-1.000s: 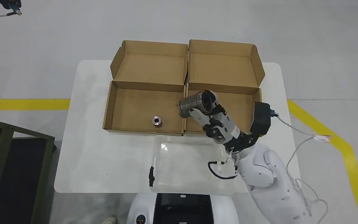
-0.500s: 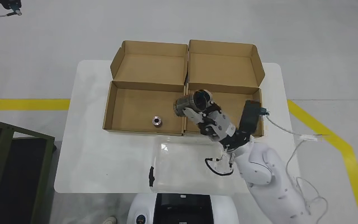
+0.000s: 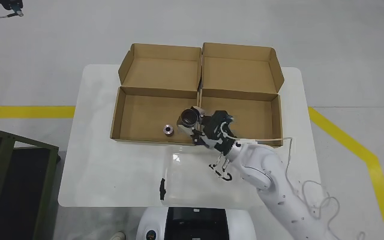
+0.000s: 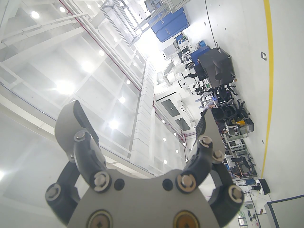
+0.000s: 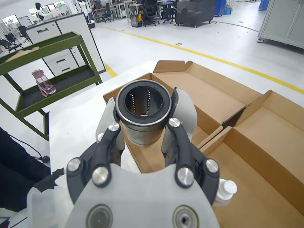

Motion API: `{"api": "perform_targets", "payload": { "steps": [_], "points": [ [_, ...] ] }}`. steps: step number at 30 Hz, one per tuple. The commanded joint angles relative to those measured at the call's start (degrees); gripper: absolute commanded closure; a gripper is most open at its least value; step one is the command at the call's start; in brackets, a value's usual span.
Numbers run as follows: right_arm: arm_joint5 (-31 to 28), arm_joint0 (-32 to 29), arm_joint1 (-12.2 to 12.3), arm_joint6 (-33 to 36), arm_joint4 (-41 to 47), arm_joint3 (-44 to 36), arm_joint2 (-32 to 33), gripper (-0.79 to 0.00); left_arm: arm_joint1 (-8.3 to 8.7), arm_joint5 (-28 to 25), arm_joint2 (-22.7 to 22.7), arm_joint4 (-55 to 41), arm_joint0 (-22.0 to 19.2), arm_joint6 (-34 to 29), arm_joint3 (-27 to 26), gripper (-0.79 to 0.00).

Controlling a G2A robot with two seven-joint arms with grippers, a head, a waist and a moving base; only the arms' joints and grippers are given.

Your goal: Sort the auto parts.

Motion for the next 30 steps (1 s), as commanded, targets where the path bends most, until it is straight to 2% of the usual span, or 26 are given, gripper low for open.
{"api": "perform_targets", "payload": {
  "steps": [1, 9, 16, 30],
  "points": [
    [0.64, 1.37, -0.35, 1.07, -0.78, 1.65, -1.39, 0.0, 0.0, 0.0, 0.0, 0.0, 0.0, 0.0, 0.0, -0.785],
    [3.64, 8.4, -2.0, 5.5, -5.96, 8.4, -6.26, 0.0, 0.0, 0.0, 0.0, 0.0, 0.0, 0.0, 0.0, -0.785],
    [6.45, 14.15, -4.05, 7.19, -6.41, 14.33, -10.27, 0.0, 0.0, 0.0, 0.0, 0.0, 0.0, 0.0, 0.0, -0.785],
    [8.52, 18.96, -6.95, 9.96, -5.74, 23.56, -14.19, 0.0, 0.0, 0.0, 0.0, 0.0, 0.0, 0.0, 0.0, -0.785]
  ]
}}
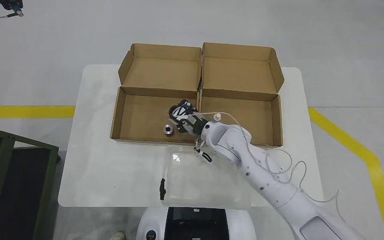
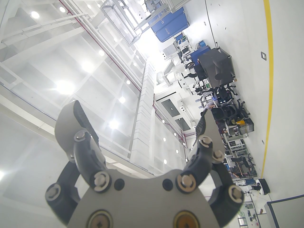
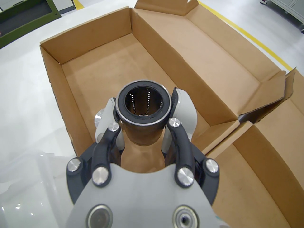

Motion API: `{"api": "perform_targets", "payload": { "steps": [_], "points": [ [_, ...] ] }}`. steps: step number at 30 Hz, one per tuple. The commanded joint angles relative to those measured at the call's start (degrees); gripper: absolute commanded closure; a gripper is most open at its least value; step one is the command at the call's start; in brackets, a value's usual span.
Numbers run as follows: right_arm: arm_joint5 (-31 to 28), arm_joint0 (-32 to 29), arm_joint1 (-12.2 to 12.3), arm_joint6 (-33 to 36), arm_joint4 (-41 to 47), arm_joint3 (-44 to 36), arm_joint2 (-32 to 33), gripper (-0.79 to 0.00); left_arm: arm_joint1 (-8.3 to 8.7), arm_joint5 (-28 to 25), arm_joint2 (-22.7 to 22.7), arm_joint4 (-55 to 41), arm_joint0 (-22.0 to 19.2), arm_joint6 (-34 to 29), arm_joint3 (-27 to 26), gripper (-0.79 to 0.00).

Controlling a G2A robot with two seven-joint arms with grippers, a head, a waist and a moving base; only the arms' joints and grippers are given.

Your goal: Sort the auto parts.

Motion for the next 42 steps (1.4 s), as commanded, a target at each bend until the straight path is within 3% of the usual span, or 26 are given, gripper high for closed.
{"api": "perform_targets", "payload": {
  "steps": [1, 4, 7, 15, 21, 24, 27, 29, 42],
  "points": [
    [0.29, 0.37, -0.33, 0.17, 0.14, 1.08, -0.24, 0.0, 0.0, 0.0, 0.0, 0.0, 0.0, 0.0, 0.0, -0.785],
    [0.47, 0.75, -0.75, 0.41, 0.1, 2.24, -0.53, -0.031, 0.0, 0.0, 0.0, 0.0, 0.0, 0.0, 0.0, -0.785],
    [0.23, 1.01, -1.11, 0.9, 0.12, 2.93, -0.82, -0.163, 0.0, 0.0, 0.0, 0.0, 0.0, 0.0, 0.0, -0.785],
    [0.06, 1.34, -1.94, 2.58, -0.41, 4.39, -1.36, -0.24, 0.0, 0.0, 0.0, 0.0, 0.0, 0.0, 0.0, -0.785],
    [-0.27, 1.33, -2.36, 3.07, -0.79, 5.1, -1.23, -0.345, 0.0, 0.0, 0.0, 0.0, 0.0, 0.0, 0.0, -0.785],
    [-0.43, 1.3, -2.55, 3.34, -0.83, 5.33, -1.05, -0.493, 0.0, 0.0, 0.0, 0.0, 0.0, 0.0, 0.0, -0.785],
    [-0.46, 1.2, -2.73, 3.48, -0.9, 5.41, -0.86, -0.72, 0.0, 0.0, 0.0, 0.0, 0.0, 0.0, 0.0, -0.785],
    [-0.56, 1.11, -2.82, 3.44, -0.94, 5.4, -0.68, -0.782, 0.0, 0.0, 0.0, 0.0, 0.0, 0.0, 0.0, -0.785],
    [-2.63, -0.49, -2.83, 1.29, 0.48, -2.71, 2.41, -0.785, 0.0, 0.0, 0.0, 0.0, 0.0, 0.0, 0.0, -0.785]
  ]
}}
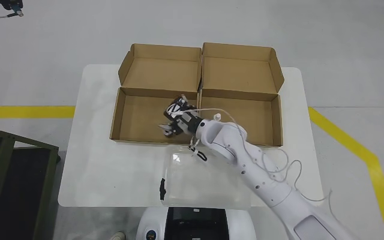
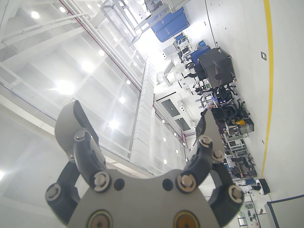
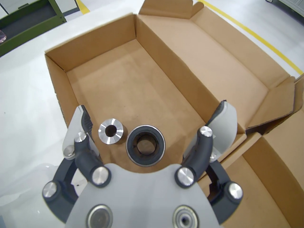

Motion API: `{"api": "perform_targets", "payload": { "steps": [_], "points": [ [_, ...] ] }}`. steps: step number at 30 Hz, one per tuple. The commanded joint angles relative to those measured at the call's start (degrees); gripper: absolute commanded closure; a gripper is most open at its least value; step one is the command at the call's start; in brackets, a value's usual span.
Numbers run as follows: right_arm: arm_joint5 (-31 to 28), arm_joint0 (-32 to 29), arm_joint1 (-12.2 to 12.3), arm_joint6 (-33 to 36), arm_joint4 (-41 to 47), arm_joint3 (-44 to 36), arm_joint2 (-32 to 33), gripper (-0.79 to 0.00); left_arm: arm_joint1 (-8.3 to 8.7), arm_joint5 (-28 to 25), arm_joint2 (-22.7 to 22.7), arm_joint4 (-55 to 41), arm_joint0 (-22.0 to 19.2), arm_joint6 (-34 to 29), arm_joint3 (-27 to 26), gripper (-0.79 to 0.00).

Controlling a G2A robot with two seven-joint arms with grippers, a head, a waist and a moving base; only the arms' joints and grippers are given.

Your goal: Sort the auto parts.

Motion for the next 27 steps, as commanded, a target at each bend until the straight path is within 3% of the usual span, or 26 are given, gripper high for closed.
{"api": "perform_targets", "payload": {
  "steps": [1, 12, 27],
  "points": [
    [-0.85, -0.36, 0.05, -0.27, 0.56, -1.78, 0.56, -0.785, 0.0, 0.0, 0.0, 0.0, 0.0, 0.0, 0.0, -0.785],
    [-5.99, -6.13, 1.44, -1.11, 2.78, -13.94, 5.74, -0.785, 0.0, 0.0, 0.0, 0.0, 0.0, 0.0, 0.0, -0.785],
    [-6.04, -26.28, 5.41, -12.69, -0.91, -29.42, 24.76, -0.785, 0.0, 0.0, 0.0, 0.0, 0.0, 0.0, 0.0, -0.785]
  ]
}}
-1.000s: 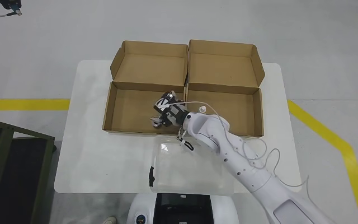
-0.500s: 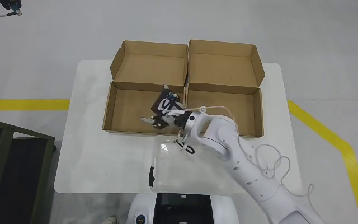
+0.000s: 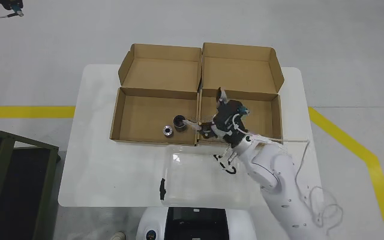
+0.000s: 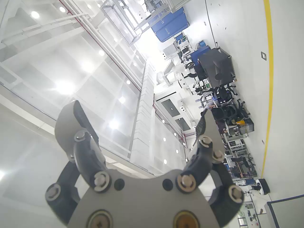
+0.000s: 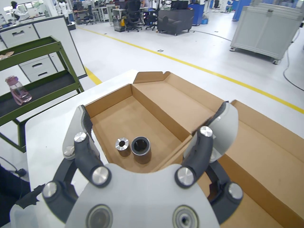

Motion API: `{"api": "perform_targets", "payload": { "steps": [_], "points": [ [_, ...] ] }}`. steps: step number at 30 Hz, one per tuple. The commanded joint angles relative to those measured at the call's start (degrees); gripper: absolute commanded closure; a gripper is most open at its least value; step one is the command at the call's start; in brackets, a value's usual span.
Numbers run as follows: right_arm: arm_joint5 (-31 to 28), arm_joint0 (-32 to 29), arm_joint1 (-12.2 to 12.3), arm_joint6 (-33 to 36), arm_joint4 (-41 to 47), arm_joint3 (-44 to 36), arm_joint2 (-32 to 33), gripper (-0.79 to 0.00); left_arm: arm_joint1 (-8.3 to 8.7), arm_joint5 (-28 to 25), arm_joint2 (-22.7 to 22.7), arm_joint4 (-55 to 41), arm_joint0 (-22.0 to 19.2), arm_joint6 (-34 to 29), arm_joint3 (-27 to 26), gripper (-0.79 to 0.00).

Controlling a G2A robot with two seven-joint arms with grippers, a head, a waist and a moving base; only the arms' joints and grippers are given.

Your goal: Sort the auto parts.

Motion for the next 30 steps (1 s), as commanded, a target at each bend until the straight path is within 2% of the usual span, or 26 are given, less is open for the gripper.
{"api": "perform_targets", "payload": {
  "steps": [1, 9, 19, 25, 30],
  "points": [
    [-0.46, -3.09, 0.45, -2.7, 0.0, -1.3, 3.18, -0.785, 0.0, 0.0, 0.0, 0.0, 0.0, 0.0, 0.0, -0.785],
    [-2.86, -12.63, 1.94, -10.94, -1.67, -3.82, 13.57, -0.785, 0.0, 0.0, 0.0, 0.0, 0.0, 0.0, 0.0, -0.785],
    [0.35, -24.85, 2.67, -22.45, -2.54, -3.84, 23.47, -0.785, 0.0, 0.0, 0.0, 0.0, 0.0, 0.0, 0.0, -0.785],
    [2.09, -29.48, 2.88, -26.15, -3.5, -4.39, 27.46, -0.785, 0.0, 0.0, 0.0, 0.0, 0.0, 0.0, 0.0, -0.785],
    [3.02, -30.59, 2.97, -27.93, -3.87, -4.25, 29.26, -0.785, 0.0, 0.0, 0.0, 0.0, 0.0, 0.0, 0.0, -0.785]
  ]
}}
